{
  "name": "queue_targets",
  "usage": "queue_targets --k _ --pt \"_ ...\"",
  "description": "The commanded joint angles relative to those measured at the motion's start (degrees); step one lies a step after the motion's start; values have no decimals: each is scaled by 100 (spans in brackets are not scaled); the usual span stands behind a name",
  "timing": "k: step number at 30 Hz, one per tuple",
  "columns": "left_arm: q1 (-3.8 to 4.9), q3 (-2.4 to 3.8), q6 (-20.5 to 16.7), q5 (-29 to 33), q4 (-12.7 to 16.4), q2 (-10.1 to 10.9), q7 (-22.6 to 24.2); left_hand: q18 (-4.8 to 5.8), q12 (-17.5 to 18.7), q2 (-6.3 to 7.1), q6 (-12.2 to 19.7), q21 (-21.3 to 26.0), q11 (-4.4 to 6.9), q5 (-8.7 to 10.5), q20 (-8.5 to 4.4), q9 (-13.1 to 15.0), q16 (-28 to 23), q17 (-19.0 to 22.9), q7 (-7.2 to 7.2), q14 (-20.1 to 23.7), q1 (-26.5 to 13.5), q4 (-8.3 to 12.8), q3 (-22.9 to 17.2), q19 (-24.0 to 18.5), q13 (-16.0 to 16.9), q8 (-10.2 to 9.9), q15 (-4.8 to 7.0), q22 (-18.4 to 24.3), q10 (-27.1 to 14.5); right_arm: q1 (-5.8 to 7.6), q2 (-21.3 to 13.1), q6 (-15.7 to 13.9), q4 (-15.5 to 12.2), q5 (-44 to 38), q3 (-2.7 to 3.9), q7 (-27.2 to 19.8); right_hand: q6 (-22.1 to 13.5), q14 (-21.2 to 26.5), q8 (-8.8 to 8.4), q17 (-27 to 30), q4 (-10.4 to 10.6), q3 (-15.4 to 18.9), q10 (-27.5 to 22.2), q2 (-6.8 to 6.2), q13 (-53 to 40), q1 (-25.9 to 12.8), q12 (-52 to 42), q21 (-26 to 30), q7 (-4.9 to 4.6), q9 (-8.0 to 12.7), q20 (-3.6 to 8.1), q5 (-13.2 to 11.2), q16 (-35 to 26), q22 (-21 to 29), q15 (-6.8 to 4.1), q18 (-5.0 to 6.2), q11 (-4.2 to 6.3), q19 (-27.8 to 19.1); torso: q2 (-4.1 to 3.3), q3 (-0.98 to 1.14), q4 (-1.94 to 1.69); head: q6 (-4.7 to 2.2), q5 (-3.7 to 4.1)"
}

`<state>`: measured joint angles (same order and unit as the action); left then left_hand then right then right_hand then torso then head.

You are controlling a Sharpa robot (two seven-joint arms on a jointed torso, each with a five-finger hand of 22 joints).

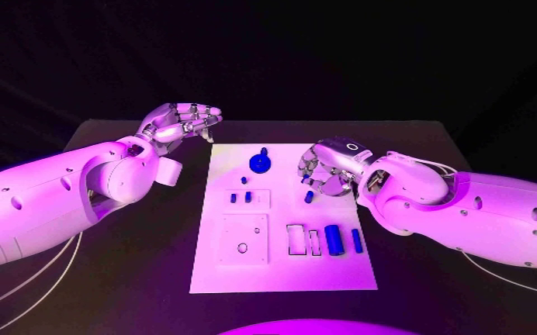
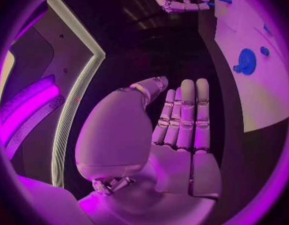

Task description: Assemble the parts on the task board

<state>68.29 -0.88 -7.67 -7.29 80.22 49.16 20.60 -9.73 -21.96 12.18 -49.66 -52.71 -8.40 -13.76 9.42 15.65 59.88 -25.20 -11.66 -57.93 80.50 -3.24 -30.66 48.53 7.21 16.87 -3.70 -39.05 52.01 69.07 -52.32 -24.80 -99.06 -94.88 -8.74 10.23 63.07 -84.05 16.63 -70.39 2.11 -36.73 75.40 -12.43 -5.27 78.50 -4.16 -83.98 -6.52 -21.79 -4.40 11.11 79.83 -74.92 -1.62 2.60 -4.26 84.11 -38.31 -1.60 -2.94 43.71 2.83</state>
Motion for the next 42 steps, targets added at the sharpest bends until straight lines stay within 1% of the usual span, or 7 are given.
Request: queue_targets --k 1,4,5,18,23,34,42 --pt "-1 4 -9 -51 15 -33 75 -80 28 -4 -36 25 -3 6 -14 8 -38 7 -26 -5 72 4 28 37 -8 43 -21 9 -28 -60 79 -150 -183 -21 -1 -156 -7 -270 26 8 -221 -246 209 142 -156 82 -39 -29 -26 -12 29 20 20 -750 -24 -73 173 211 11 -1 -5 12 -94" --pt "-3 4 -53 -43 3 -49 108 -81 27 -14 -45 25 -3 4 -14 11 -40 10 -25 -5 85 11 30 38 -11 53 -20 9 -30 -128 224 -116 -296 -56 -2 -176 -7 -270 26 8 -221 -246 209 142 -156 82 -39 -29 -26 -12 29 20 20 -750 -24 -73 173 211 12 2 10 31 -202" --pt "-4 3 -69 -31 0 -58 117 -81 27 -14 -45 25 -3 4 -14 11 -40 10 -25 -5 85 11 30 38 -11 53 -20 9 -30 -159 281 -100 -320 -65 -3 -185 -7 -268 44 14 -252 -250 214 166 -169 61 -21 -31 -20 -50 40 -435 28 -755 -31 -70 163 208 6 3 11 26 -213" --pt "-6 -17 -150 22 -5 -235 116 -79 23 -12 -41 28 -6 3 -11 10 -44 15 -27 -4 74 6 49 37 -15 57 -25 10 -32 -646 963 6 -76 -229 -27 -216 -18 -262 43 45 -273 -261 205 162 -173 55 -8 -10 -28 -61 32 -442 16 -728 -28 -65 176 193 7 -4 16 82 -495" --pt "-6 -22 -154 24 22 -243 112 -78 23 -11 -41 29 -6 3 -10 11 -45 16 -26 -3 70 4 54 37 -16 58 -26 11 -33 -743 1144 6 66 -310 -32 -169 -21 -261 43 52 -276 -264 203 163 -173 55 -6 -9 -29 -63 32 -441 14 -727 -27 -65 175 192 0 3 16 58 -549" --pt "-7 -24 -166 41 20 -231 102 -78 21 -12 -24 35 -8 -1 -8 7 -48 20 -31 -3 62 -2 67 35 -20 55 -28 14 -40 -839 1325 48 247 -422 -44 -84 -25 -260 41 59 -284 -267 202 162 -175 55 -3 -7 -30 -66 31 -441 11 -725 -26 -64 175 191 2 -3 16 178 -628" --pt "-7 -24 -156 47 11 -223 84 -78 21 -14 -16 39 -11 -3 -6 5 -48 22 -34 -3 53 -9 74 34 -23 53 -30 16 -44 -861 1326 165 271 -447 -47 -62 -25 -260 41 59 -284 -267 202 162 -175 55 -3 -7 -30 -66 31 -441 11 -725 -26 -64 175 191 7 -5 10 207 -636"
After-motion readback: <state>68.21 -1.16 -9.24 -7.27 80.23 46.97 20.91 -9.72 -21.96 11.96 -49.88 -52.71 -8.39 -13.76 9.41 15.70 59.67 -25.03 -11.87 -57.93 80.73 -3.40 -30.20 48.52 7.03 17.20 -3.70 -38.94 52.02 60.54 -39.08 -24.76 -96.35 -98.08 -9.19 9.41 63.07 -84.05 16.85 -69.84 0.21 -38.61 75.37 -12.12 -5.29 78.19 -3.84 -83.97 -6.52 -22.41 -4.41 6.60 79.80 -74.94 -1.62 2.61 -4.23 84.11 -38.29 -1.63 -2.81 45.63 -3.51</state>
